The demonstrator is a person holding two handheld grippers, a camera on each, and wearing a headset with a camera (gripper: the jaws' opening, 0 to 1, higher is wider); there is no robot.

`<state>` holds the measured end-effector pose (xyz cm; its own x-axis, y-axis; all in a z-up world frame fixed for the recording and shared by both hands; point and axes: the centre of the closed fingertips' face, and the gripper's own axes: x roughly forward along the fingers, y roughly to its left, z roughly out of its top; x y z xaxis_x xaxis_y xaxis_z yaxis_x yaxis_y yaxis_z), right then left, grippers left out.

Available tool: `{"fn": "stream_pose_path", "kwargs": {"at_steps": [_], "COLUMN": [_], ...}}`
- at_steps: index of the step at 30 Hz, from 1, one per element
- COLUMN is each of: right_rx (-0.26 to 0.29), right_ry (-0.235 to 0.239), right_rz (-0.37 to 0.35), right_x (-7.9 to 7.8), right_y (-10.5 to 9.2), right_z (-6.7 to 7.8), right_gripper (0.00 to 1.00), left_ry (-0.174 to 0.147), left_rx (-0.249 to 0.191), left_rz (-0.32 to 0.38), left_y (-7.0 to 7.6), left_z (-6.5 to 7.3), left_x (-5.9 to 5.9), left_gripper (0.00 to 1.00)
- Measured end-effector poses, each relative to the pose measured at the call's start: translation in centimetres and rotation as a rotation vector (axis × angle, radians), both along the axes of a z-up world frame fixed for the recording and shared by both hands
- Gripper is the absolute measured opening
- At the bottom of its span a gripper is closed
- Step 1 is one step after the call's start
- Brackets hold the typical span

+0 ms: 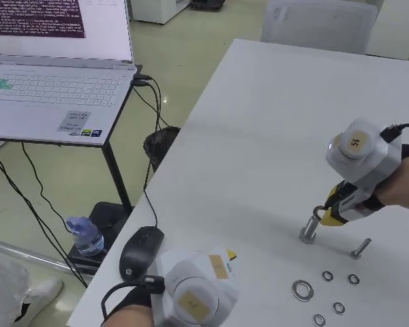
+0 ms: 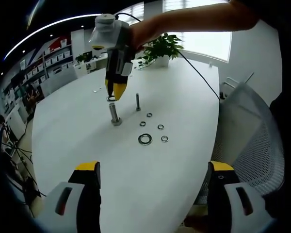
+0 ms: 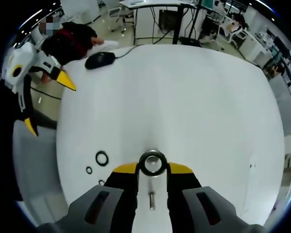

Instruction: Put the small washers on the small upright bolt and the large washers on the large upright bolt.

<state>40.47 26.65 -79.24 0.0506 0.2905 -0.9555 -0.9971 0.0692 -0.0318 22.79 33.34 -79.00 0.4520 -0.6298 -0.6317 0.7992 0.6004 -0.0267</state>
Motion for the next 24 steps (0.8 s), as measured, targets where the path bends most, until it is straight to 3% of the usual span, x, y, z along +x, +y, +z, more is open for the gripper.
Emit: {"fn": "stream_pose_path", "kwargs": {"at_steps": [24], "right_rx": [-0.054], "right_ry": [-0.012], "right_rz": [0.027], "right_x": [-0.1], "right_y": [0.6], "right_z": [-2.1], "right_gripper": [0.22], "left_ry": [0.021], "left_rx": [0.005], "left_rz": [0.0], "left_y": [1.3], "left_z": [-0.5], "left_x": [-0.4], "left_gripper": [0.87]}}
